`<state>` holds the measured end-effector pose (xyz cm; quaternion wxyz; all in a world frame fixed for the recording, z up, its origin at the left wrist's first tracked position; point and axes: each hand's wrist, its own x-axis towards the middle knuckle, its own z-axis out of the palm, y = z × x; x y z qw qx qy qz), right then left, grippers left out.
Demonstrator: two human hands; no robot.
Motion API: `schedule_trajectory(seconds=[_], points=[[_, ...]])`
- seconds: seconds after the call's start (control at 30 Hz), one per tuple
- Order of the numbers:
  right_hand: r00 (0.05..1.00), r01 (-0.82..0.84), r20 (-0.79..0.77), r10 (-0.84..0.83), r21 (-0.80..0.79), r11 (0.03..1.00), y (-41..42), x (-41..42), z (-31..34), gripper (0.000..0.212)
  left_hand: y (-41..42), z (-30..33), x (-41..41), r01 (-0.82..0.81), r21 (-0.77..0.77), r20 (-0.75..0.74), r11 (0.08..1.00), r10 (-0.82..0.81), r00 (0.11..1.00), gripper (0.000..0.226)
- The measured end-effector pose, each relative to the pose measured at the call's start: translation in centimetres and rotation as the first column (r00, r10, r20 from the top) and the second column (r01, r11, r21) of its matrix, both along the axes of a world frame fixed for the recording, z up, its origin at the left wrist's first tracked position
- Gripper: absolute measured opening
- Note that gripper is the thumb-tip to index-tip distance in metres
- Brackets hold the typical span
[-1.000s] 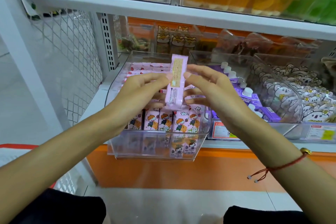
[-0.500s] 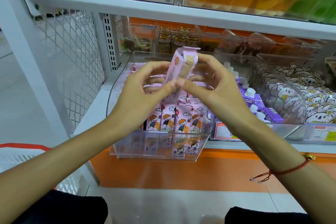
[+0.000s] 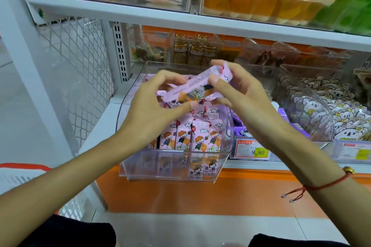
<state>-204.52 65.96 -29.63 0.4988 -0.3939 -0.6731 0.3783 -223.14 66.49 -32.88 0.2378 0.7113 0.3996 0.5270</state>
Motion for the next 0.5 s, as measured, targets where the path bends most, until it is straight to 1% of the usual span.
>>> schedule_trajectory(seconds=[0.07, 0.13, 0.17, 0.23, 0.3, 0.33, 0.37, 0.4, 0.5], points=[[0.994, 0.112, 0.008, -0.114, 0.088, 0.990, 0.1, 0.1, 0.1, 0.030, 0.1, -0.4, 0.1, -0.049, 0.005, -0.003, 0.999, 0.049, 0.999, 0.049], [0.955, 0.292, -0.008, -0.296, 0.190, 0.937, 0.6, 0.6, 0.2, 0.027, 0.4, -0.8, 0.1, -0.102, -0.044, -0.041, 0.994, 0.101, 0.994, 0.062], [0.920, 0.377, 0.005, -0.391, 0.256, 0.890, 0.9, 1.0, 0.2, 0.026, 0.5, -1.1, 0.0, -0.108, -0.079, -0.099, 0.991, 0.100, 0.990, 0.063], [0.863, 0.448, 0.066, -0.501, 0.358, 0.819, 1.5, 1.4, 0.1, 0.026, 0.5, -1.5, -0.3, -0.082, -0.120, -0.294, 0.989, 0.043, 0.955, 0.056], [0.837, 0.430, 0.162, -0.523, 0.395, 0.812, 2.2, 1.1, -0.1, 0.023, 0.4, -1.7, -0.4, -0.027, -0.063, -0.530, 0.998, -0.011, 0.848, 0.049], [0.824, 0.406, 0.226, -0.519, 0.401, 0.821, 2.5, 0.9, -0.2, 0.021, 0.4, -1.7, -0.4, 0.003, -0.025, -0.608, 1.000, -0.018, 0.794, 0.047], [0.807, 0.377, 0.298, -0.509, 0.403, 0.834, 2.9, 0.7, -0.2, 0.019, 0.4, -1.7, -0.5, 0.015, 0.001, -0.650, 1.000, -0.011, 0.760, 0.046], [0.786, 0.341, 0.374, -0.492, 0.402, 0.850, 3.2, 0.5, -0.1, 0.019, 0.4, -1.6, -0.5, 0.009, 0.012, -0.664, 1.000, 0.001, 0.747, 0.046], [0.718, 0.189, 0.591, -0.367, 0.342, 0.920, 4.6, 0.3, 1.0, 0.023, 0.5, -1.8, -0.8, -0.002, 0.024, -0.643, 1.000, 0.017, 0.765, 0.041]])
